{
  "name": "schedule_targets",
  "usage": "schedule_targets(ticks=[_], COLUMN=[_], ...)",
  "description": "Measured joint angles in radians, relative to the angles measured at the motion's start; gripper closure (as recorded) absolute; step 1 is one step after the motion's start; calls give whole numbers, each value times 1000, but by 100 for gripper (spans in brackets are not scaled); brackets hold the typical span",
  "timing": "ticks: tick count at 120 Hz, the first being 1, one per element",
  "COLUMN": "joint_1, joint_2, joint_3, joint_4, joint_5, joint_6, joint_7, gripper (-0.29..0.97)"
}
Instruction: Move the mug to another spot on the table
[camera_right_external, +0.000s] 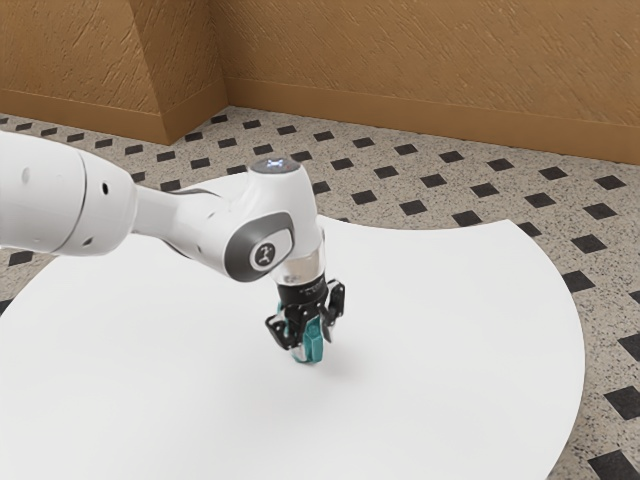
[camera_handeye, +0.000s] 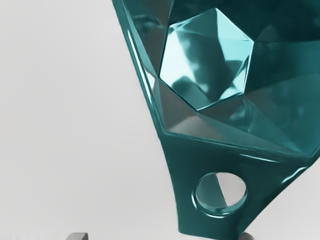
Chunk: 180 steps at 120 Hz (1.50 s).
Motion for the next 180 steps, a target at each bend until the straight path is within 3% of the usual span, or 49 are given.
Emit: schedule_targets(ticks=[52,88,164,180], joint_1=[3,7,23,23], joint_2=[35,67,141,143], joint_3=[8,11,37,36], joint_4=[19,60,103,103], joint_5=[0,3,1,0], joint_6=[3,2,0,2], joint_7=[-91,-124,-155,-157], gripper=[44,32,23,31])
